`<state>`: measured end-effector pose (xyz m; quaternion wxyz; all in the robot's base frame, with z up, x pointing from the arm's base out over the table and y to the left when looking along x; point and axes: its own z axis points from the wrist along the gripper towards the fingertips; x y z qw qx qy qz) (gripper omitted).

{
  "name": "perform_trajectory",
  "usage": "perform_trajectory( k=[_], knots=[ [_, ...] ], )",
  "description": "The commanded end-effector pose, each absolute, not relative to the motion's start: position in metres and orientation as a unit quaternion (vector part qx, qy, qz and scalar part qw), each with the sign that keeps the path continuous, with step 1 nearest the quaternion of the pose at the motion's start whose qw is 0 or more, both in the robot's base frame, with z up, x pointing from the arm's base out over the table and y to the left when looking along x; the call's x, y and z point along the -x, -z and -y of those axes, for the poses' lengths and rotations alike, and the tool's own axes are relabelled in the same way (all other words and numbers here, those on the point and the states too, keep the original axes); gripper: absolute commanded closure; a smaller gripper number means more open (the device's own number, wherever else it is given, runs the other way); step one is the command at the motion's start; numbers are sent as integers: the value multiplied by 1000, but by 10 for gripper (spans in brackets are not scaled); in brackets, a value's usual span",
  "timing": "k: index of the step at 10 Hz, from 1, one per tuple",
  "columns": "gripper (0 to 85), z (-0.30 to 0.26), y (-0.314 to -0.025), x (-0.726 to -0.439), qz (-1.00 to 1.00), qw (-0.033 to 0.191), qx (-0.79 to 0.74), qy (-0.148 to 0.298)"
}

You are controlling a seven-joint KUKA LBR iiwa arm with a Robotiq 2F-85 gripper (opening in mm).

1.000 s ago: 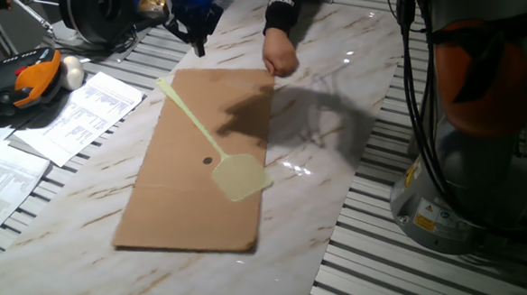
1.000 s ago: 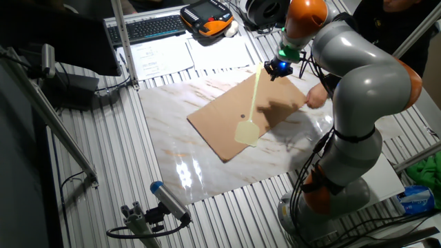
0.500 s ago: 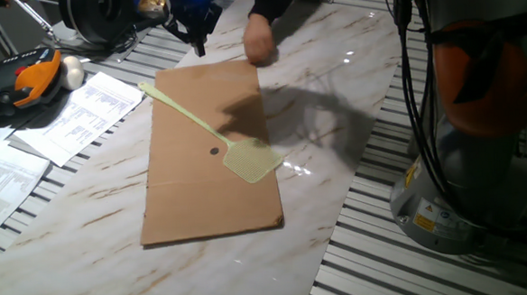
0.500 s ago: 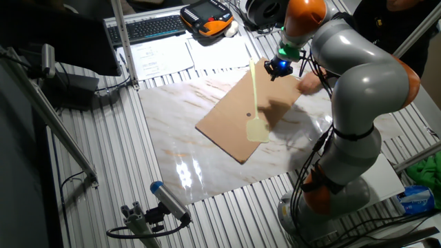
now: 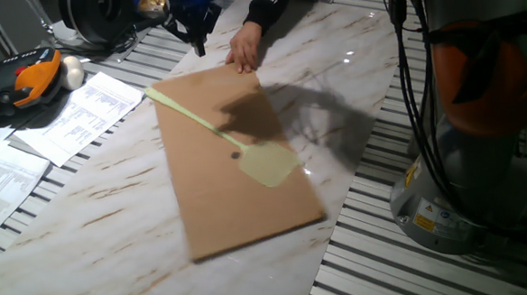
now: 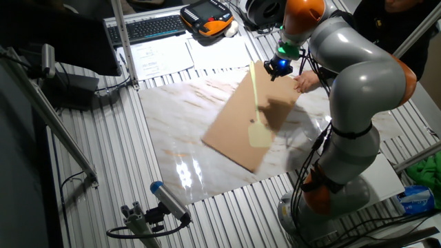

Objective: Swat with a flyswatter

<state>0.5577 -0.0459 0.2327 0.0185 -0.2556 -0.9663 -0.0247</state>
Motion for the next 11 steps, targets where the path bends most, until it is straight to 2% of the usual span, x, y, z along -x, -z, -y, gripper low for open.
perform_trajectory(
  k=[1, 3, 4, 6, 8, 11],
  knots=[
    [850, 46, -233, -558, 966, 14, 256, 20],
    [850, 45, -226, -566, 968, 6, 252, 22],
    [850, 44, -219, -574, 967, 11, 254, 27],
    [850, 43, -203, -591, 968, 11, 250, 26],
    [850, 43, -186, -604, 971, 0, 240, 10],
    [850, 46, -156, -625, 973, 2, 231, 21]
  ],
)
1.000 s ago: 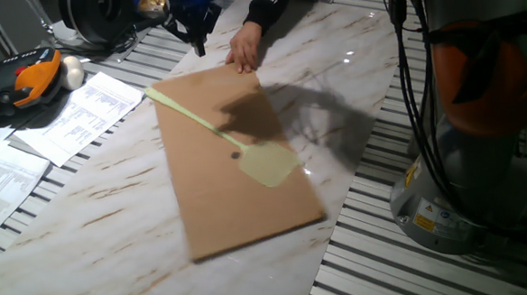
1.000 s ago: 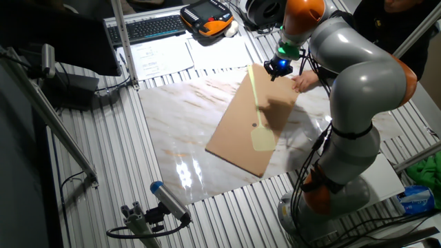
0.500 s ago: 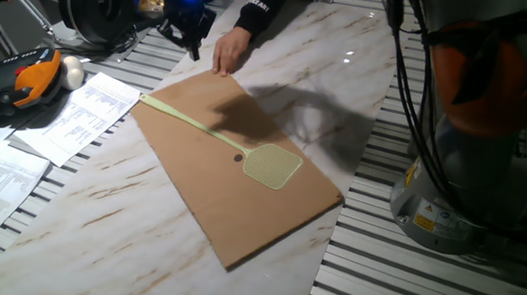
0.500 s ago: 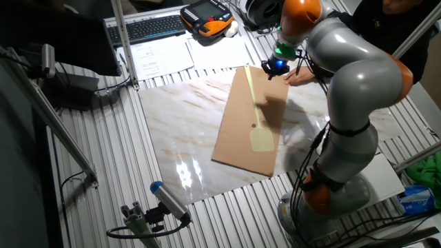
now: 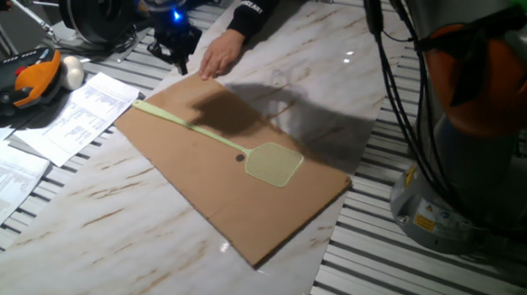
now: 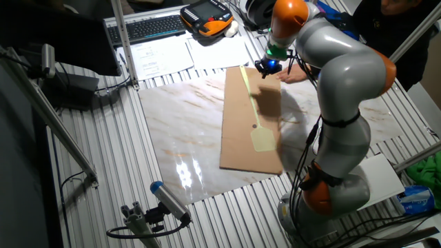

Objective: Swat with a flyswatter

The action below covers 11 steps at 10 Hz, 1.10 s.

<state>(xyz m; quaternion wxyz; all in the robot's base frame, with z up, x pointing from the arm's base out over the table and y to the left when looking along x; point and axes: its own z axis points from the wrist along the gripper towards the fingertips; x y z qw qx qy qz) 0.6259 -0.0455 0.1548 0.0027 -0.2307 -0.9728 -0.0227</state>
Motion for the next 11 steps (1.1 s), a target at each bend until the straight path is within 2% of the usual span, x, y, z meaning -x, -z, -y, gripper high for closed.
perform_trajectory(
  k=[1, 5, 7, 9, 11],
  knots=[
    [850, 45, -148, -628, 973, 3, 231, 25],
    [850, 36, -133, -628, 972, -8, 235, 15],
    [850, 31, -136, -624, 975, 1, 220, 31],
    [850, 30, -139, -621, 977, -11, 212, 10],
    [850, 30, -139, -621, 977, -7, 212, -8]
  ],
)
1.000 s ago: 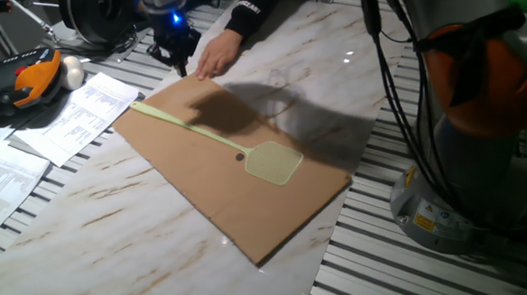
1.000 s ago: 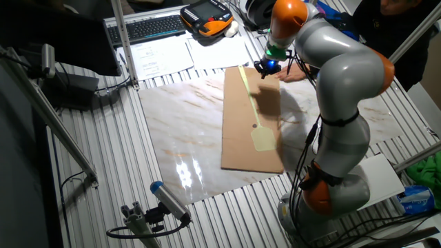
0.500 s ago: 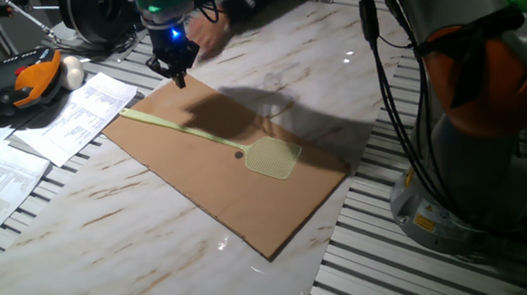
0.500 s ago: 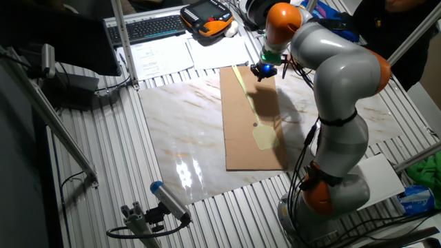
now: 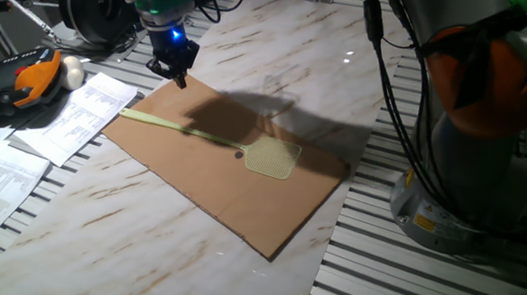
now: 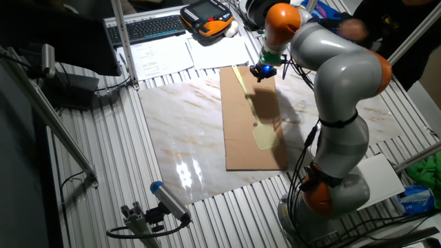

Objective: Swat with a flyswatter

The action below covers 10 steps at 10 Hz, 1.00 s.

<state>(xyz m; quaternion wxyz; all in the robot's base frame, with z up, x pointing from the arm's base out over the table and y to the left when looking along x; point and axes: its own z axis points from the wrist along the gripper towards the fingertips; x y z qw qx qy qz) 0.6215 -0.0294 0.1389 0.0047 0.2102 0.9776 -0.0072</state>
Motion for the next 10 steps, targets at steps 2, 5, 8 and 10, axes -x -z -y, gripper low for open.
perform_trajectory(
  k=[2, 5, 8, 10],
  knots=[
    [850, 30, -139, -621, -979, -9, -202, 7],
    [850, 30, -139, -621, -984, 30, -174, -3],
    [850, 30, -139, -621, -984, 32, -176, -1],
    [680, 21, -131, -629, -984, 28, -178, -7]
  ],
)
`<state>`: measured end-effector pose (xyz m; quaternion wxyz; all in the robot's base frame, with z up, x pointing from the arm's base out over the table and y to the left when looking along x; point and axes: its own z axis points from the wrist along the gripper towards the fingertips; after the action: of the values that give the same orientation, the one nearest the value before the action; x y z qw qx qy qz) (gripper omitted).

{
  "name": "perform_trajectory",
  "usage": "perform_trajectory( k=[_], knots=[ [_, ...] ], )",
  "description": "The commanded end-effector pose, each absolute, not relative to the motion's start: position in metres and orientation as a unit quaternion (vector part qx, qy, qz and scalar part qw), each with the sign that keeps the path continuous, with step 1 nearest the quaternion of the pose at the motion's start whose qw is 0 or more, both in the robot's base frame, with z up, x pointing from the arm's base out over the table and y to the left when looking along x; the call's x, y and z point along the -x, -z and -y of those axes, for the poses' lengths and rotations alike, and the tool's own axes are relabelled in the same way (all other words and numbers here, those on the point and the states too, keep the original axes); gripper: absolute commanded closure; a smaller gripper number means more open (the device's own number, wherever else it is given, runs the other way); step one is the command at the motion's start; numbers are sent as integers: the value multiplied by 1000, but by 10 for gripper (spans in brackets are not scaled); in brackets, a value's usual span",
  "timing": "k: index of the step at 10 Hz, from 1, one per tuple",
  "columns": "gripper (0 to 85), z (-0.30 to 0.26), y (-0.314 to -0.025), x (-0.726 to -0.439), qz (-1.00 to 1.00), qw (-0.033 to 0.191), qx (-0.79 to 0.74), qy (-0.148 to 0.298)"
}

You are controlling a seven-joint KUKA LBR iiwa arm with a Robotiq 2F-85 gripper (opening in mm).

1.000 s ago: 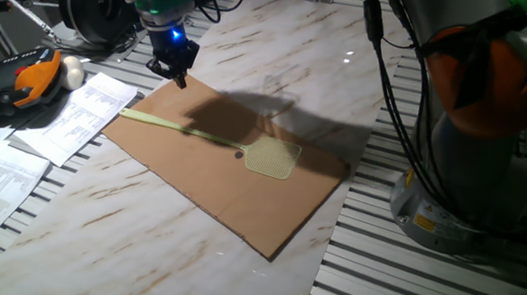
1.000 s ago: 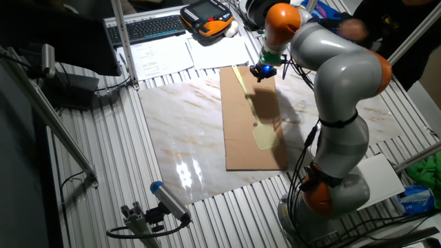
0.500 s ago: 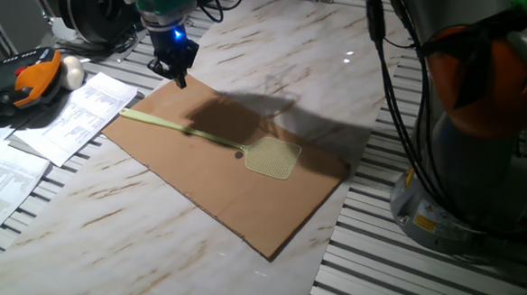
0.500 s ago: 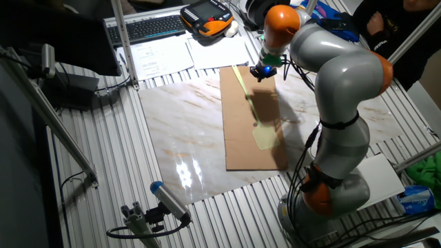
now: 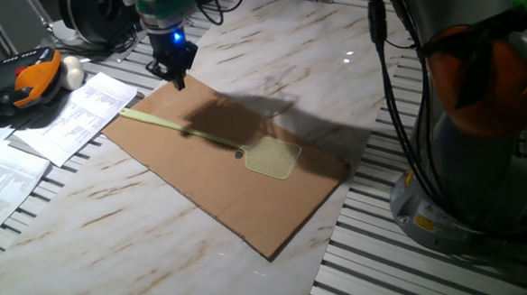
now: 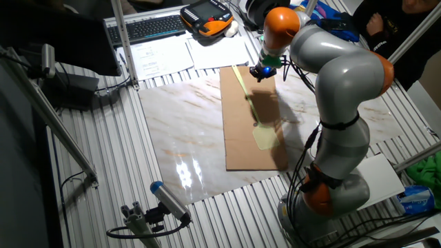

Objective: Swat with a flyswatter

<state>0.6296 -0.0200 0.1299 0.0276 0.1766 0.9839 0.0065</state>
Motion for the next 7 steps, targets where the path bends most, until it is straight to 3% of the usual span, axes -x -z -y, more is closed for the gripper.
perform_trajectory(
  k=[1, 7],
  knots=[
    [680, 17, -126, -634, -985, 28, -172, -5],
    [680, -4, -81, -665, -989, 27, -148, -6]
  ],
)
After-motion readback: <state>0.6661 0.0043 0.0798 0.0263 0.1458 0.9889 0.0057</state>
